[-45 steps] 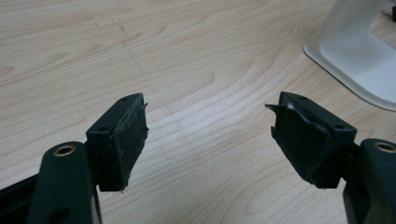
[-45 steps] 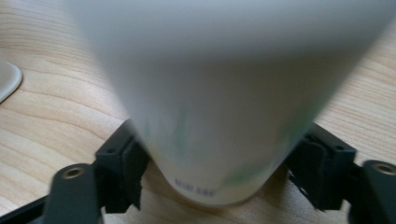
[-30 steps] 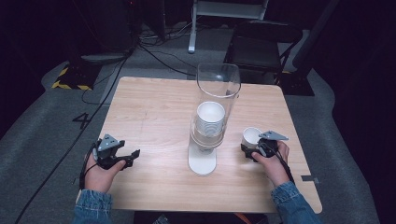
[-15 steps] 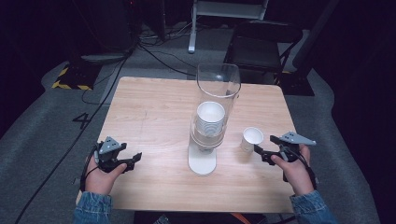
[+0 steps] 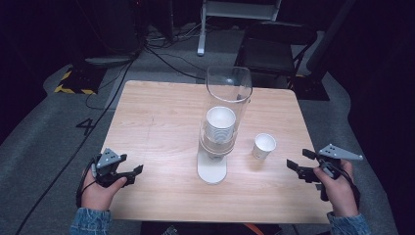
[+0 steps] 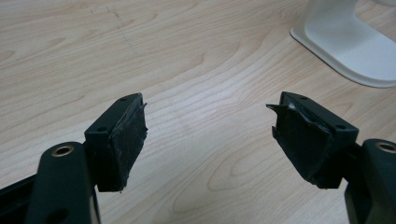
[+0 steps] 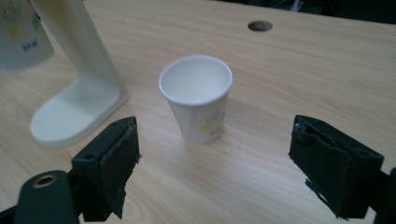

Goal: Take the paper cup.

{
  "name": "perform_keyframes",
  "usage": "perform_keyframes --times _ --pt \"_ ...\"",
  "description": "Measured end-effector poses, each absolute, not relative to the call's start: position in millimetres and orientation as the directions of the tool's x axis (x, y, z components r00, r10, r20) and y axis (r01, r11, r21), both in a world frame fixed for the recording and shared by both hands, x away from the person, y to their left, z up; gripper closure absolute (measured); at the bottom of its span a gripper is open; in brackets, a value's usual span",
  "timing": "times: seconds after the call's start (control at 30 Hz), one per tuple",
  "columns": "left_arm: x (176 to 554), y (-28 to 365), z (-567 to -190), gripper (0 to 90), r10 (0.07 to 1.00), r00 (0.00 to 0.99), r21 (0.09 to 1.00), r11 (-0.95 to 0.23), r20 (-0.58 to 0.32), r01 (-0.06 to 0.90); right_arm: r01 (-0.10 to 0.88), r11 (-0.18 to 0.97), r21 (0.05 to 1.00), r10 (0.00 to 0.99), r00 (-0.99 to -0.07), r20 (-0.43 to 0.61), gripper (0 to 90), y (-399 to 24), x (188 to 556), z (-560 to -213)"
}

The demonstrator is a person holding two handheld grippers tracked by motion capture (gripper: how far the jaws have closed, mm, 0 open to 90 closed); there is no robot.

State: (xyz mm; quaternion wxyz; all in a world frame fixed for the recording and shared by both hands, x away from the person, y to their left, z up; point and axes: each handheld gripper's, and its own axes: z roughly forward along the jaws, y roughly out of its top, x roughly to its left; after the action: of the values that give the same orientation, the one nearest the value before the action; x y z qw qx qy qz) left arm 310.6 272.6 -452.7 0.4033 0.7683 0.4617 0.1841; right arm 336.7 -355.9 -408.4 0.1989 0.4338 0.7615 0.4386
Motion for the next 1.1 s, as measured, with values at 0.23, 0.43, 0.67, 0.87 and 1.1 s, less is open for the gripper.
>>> perform_keyframes --times 0.23,0.43,0.67,0.87,1.1 --pt "305.8 283.2 -457.0 23.2 0.865 0.494 0.776 -0.253 -0.086 0.578 0.545 0.215 0.810 0.862 -0.496 0.106 15.9 -383.0 328.2 -420.5" --pt "303.9 290.6 -463.9 19.3 0.867 0.492 0.745 -0.278 -0.078 0.607 0.602 0.250 0.758 0.875 -0.475 0.089 18.4 -401.6 336.1 -441.8" --pt "306.2 296.6 -472.5 18.7 0.870 0.490 0.704 -0.311 -0.060 0.638 0.638 0.274 0.719 0.873 -0.479 0.093 17.3 -408.1 342.7 -457.8" --pt "308.9 301.6 -481.9 18.7 0.877 0.478 0.683 -0.320 -0.048 0.657 0.655 0.284 0.700 0.878 -0.471 0.084 16.6 -412.3 346.9 -469.7" --pt "311.2 303.7 -488.3 18.6 0.882 0.470 0.672 -0.323 -0.043 0.667 0.652 0.291 0.700 0.882 -0.466 0.067 16.2 -408.4 350.5 -477.9"
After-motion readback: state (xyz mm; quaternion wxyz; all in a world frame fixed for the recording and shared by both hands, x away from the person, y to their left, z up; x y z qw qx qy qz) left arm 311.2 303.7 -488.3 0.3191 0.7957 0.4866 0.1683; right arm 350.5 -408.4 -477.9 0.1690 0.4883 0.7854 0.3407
